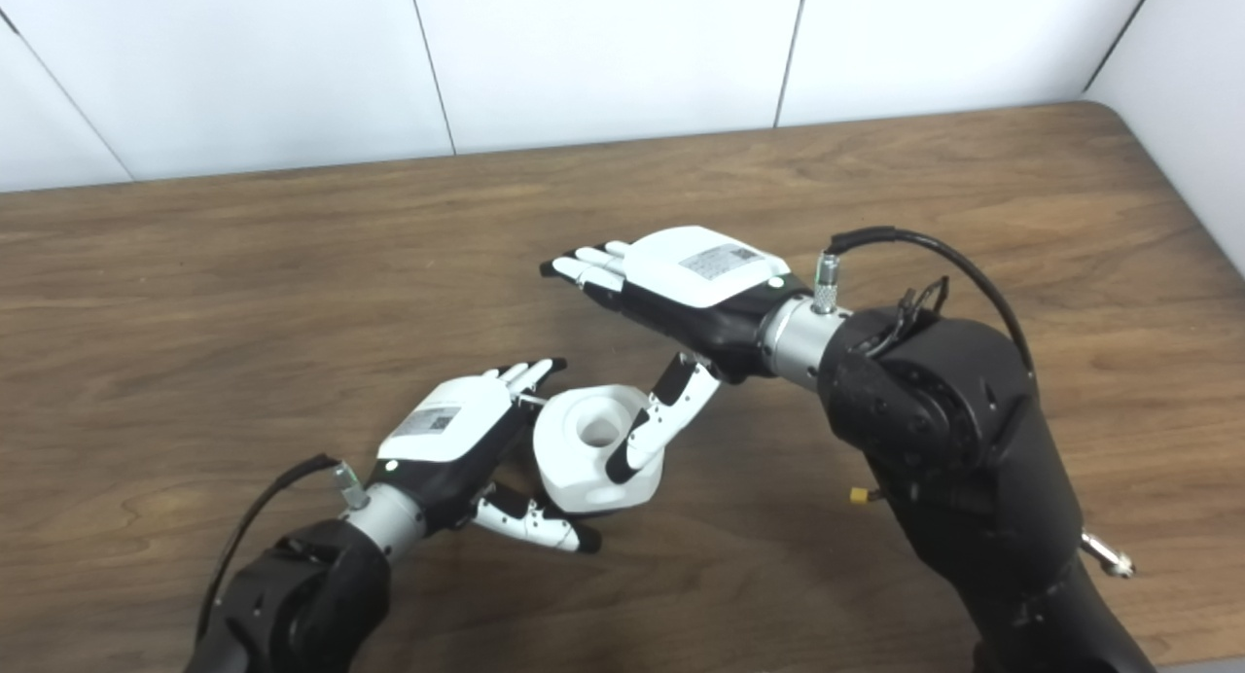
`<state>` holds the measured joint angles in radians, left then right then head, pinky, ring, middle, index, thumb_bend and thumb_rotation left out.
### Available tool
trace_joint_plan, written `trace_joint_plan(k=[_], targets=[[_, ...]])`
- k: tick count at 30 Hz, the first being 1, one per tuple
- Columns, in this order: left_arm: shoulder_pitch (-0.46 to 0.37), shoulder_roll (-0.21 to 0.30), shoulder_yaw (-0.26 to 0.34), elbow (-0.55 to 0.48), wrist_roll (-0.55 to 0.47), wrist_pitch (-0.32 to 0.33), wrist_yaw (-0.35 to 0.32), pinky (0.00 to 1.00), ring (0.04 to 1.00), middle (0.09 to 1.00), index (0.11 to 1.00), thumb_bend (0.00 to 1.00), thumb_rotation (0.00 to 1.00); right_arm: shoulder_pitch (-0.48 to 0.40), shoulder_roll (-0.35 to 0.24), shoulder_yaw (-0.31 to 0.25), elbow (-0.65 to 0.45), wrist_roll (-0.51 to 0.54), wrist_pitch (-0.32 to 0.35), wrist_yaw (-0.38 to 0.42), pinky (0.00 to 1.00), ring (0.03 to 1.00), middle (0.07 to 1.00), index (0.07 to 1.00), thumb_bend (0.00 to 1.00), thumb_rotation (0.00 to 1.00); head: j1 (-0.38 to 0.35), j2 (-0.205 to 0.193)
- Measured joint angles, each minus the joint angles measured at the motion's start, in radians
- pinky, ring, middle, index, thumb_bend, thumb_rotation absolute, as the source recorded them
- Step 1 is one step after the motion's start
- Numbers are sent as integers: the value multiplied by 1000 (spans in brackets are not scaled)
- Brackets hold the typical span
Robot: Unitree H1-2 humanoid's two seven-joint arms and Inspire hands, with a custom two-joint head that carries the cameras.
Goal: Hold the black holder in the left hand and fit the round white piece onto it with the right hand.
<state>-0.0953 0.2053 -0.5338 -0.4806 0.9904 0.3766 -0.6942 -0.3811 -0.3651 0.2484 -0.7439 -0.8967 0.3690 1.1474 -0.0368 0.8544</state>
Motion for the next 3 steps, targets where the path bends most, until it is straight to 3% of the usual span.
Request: trace_joint_plan(k=[3], targets=[[-5, 10, 16, -20, -9, 5, -43, 1000, 1000, 1000, 1000, 985, 338, 0, -1, 0, 5, 0, 0, -1, 1000, 1000, 1000, 1000, 1000, 503, 6, -3]])
